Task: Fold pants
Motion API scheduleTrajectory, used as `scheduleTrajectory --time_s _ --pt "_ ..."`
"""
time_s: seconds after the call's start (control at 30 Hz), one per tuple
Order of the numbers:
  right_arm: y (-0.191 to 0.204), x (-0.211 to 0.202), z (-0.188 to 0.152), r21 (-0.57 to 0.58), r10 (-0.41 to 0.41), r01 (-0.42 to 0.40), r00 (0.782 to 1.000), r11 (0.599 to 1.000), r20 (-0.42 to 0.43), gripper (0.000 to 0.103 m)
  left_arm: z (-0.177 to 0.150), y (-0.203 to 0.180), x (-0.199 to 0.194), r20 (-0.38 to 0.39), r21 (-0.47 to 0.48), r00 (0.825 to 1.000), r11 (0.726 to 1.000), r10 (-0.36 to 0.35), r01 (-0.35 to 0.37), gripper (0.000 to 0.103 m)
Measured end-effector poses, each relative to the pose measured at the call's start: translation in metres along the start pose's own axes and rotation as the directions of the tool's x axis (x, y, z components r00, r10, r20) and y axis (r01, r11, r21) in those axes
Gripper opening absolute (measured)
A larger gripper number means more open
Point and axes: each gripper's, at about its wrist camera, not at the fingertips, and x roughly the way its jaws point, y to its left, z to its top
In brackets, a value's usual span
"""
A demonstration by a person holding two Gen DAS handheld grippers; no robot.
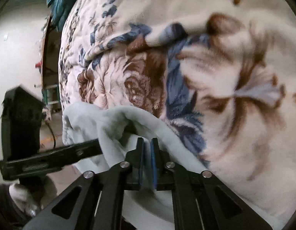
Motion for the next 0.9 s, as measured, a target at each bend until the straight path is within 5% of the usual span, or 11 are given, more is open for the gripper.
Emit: scheduleTrajectory --time_s 0.13,0.27,0.33,0.37,0.4,0.47,0.6,0.7,0.73,0.87,0.9 --pt "-0.003 -0.049 -0.026 -0.046 -0.119 0.125 0.987 0.991 0.107 0.058 0.017 0.004 0.015 -0.003 -0.023 1.000 1.000 0.007 -0.007 0.019" --pt "0.002 -0.047 -0.044 -0.125 -0.159 0.165 0.986 0.978 0.055 0.062 0.022 0.013 0.020 -0.022 -0.074 1.000 0.997 -0.020 0.018 0.019" --pt "0.004 -0.037 -0.046 -0.153 -0.190 0.198 0.979 0.968 0.071 0.055 0.020 0.012 0.016 -0.015 -0.062 1.000 0.998 -0.016 0.015 0.019" --pt "0.009 -0.028 -0.045 -0.186 -0.215 0.229 0.972 0.956 0.093 0.021 0.018 0.010 0.014 -0.011 -0.053 1.000 0.999 -0.012 0.011 0.019" --pt "0.010 -0.024 -0.043 -0.199 -0.226 0.242 0.969 0.950 0.102 0.006 0.017 0.009 0.011 -0.009 -0.043 1.000 0.999 -0.010 0.009 0.019" --pt "-0.002 -0.021 -0.038 -0.150 -0.214 0.232 0.969 0.961 0.125 0.005 0.014 0.006 0.003 0.001 -0.019 1.000 1.000 -0.005 0.005 0.019" --pt "-0.081 -0.024 -0.031 0.278 -0.124 0.082 0.983 0.957 0.135 0.001 0.014 0.000 -0.006 0.014 0.013 1.000 1.000 -0.007 0.007 0.020" --pt "-0.082 -0.035 -0.033 0.242 0.005 -0.044 0.987 0.969 0.160 0.002 0.017 -0.006 -0.011 0.029 0.046 1.000 0.999 0.012 -0.013 0.019" --pt "-0.073 -0.041 -0.033 0.195 0.004 -0.036 0.987 0.980 0.158 0.005 0.017 -0.009 -0.015 0.045 0.072 0.998 0.997 0.032 -0.035 0.020" --pt "0.004 -0.045 -0.039 -0.118 -0.125 0.141 0.983 0.983 0.136 0.063 0.013 -0.021 -0.030 0.144 0.159 0.982 0.977 0.118 -0.141 0.020" --pt "0.019 -0.037 -0.039 -0.181 -0.164 0.183 0.980 0.966 0.115 0.067 0.012 -0.021 -0.033 0.165 0.171 0.977 0.972 0.132 -0.160 0.020"
